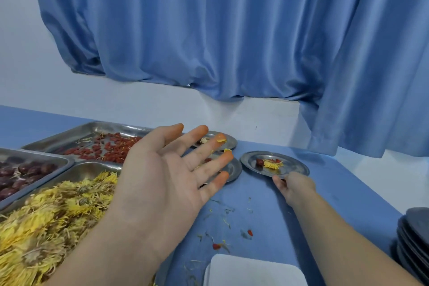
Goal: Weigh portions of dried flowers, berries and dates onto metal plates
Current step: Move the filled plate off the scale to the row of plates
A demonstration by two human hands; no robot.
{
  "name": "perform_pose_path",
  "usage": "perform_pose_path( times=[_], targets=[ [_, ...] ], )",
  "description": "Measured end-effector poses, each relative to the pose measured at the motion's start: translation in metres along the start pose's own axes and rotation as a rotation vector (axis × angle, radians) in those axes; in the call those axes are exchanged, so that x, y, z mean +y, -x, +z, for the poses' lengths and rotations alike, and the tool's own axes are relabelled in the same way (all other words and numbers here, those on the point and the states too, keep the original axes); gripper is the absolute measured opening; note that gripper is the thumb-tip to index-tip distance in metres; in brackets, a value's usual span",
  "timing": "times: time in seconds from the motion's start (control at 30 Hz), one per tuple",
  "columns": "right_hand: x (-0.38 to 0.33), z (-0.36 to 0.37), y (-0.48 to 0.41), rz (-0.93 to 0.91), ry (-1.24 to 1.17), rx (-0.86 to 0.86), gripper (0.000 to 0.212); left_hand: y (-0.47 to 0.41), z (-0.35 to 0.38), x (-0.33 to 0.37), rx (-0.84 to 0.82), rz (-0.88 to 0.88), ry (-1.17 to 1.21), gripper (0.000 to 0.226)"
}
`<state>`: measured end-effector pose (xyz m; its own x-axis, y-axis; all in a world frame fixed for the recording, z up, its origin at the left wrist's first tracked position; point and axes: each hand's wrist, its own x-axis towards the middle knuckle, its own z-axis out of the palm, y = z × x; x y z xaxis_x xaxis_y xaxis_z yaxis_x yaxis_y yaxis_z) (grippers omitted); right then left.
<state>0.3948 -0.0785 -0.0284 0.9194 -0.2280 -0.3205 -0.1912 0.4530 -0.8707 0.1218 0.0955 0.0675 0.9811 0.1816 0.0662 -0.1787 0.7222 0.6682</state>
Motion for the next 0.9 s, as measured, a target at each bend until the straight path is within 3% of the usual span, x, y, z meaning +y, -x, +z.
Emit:
perform_pose_path(
  times=[0.23, 0.37, 0.5, 0.9],
  targets=[
    [-0.007, 0.031, -0.034, -0.002, -0.001, -0.072, 0.053, -0.004, 0.002, -0.006, 0.027, -0.029, 0.052, 0.054],
    [-0.012, 0.047, -0.049, 0.042, 0.129, -0.155, 0.041, -0.003, 0.001, -0.004, 0.030, -0.053, 0.029, 0.054],
    [-0.016, 0.059, -0.063, 0.050, 0.241, -0.112, 0.040, -0.004, -0.004, -0.005, 0.037, -0.062, -0.053, 0.052],
    [-0.012, 0.066, -0.071, -0.037, 0.152, -0.181, 0.039, -0.008, -0.007, -0.001, 0.015, -0.041, -0.074, 0.054]
  ],
)
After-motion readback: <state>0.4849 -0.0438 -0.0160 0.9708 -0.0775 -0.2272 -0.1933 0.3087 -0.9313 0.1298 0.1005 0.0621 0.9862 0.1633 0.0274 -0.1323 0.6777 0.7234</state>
